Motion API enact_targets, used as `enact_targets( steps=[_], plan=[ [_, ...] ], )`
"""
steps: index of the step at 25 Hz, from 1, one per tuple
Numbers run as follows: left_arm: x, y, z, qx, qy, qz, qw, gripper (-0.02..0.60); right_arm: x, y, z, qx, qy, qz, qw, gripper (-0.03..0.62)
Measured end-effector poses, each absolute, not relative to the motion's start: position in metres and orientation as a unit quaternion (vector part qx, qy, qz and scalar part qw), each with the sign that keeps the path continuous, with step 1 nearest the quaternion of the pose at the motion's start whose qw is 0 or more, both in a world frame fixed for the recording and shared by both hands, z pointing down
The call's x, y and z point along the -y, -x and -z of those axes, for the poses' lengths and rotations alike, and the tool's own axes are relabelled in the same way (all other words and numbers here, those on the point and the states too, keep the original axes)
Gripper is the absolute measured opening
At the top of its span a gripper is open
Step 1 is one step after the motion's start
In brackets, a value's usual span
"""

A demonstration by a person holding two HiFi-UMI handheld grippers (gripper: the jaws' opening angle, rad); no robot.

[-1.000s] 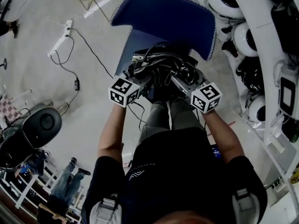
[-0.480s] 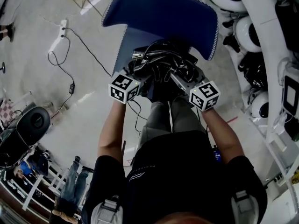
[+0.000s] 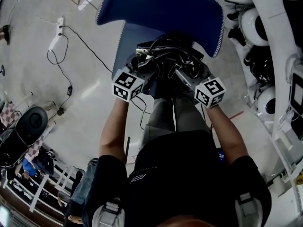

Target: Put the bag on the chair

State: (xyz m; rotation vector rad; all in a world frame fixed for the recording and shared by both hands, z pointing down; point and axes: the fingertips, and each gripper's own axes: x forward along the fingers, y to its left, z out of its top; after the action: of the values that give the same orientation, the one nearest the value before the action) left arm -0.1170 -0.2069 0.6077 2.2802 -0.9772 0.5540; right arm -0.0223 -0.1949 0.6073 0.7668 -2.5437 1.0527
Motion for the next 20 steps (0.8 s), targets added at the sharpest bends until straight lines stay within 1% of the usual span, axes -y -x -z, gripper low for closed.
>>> enact_targets(
  steps=[11,20],
  plan=[
    [0.214,0.1,-0.615,0.358,-0.864,-0.211,0.284,0.287,0.202,0.006,-0.622,0.882,-0.269,-0.363,0.133,0.276],
    [0.214,0.097,-0.615,0.36,-0.862,-0.22,0.28,0.304,0.2,-0.001,-0.624,0.881,-0.273,-0.353,0.153,0.293]
  ],
)
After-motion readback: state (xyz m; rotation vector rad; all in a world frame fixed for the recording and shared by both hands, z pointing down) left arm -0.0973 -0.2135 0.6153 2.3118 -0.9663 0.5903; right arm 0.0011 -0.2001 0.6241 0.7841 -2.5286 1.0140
